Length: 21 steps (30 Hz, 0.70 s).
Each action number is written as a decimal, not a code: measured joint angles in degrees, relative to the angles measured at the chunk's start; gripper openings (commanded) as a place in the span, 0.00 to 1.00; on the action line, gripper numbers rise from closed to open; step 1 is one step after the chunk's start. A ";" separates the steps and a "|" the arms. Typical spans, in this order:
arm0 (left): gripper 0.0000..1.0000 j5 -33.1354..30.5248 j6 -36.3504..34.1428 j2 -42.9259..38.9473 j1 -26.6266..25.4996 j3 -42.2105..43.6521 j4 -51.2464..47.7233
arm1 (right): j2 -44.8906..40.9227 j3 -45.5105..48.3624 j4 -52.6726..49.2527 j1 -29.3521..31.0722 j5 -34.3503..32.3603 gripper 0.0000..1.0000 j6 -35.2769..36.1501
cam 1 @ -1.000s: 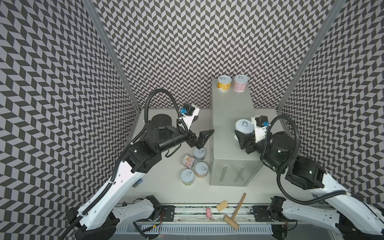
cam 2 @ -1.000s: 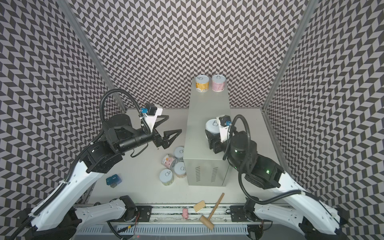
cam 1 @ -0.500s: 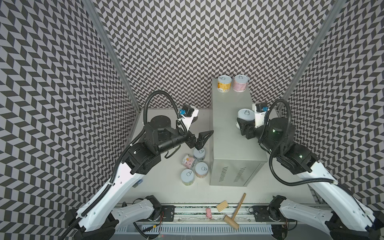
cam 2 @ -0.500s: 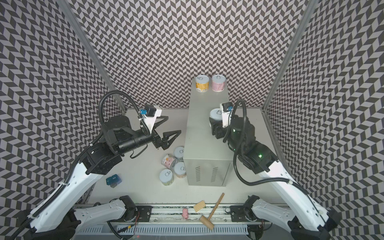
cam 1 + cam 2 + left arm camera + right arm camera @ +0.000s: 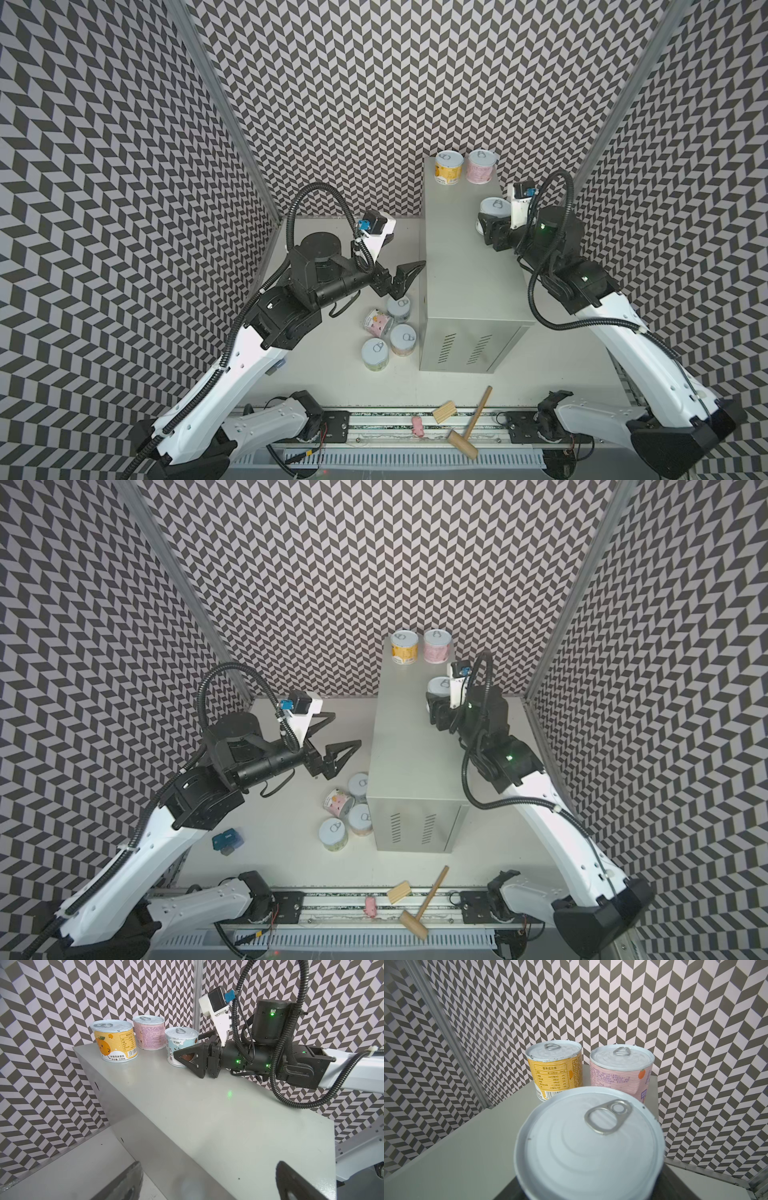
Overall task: Place and organize the canned foods onto the counter
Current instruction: 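Set the light-blue can beside the pink can with the right gripper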
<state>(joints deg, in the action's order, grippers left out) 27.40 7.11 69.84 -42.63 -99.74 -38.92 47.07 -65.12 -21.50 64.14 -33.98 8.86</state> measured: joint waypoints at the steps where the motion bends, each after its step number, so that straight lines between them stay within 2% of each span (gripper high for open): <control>1: 1.00 -0.59 -0.02 -0.04 0.02 0.22 0.24 | 0.15 0.00 -0.87 -0.04 -0.26 0.58 -0.85; 10: 1.00 -8.33 -1.18 -1.84 0.28 4.26 2.47 | -1.66 3.69 -3.13 -0.15 -0.57 0.61 -6.56; 16: 1.00 -12.13 -2.45 -2.47 0.28 8.57 3.98 | -2.03 3.67 -3.80 -0.15 -0.74 0.69 -8.33; 21: 1.00 -14.01 -3.28 -3.45 0.28 13.22 5.51 | -0.87 2.25 -4.04 -0.15 -0.74 0.80 -9.40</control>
<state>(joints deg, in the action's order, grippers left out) 13.39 3.84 66.39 -42.35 -86.52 -33.41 46.19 -62.87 -25.54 63.99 -34.72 -0.54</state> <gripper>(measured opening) 0.997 0.774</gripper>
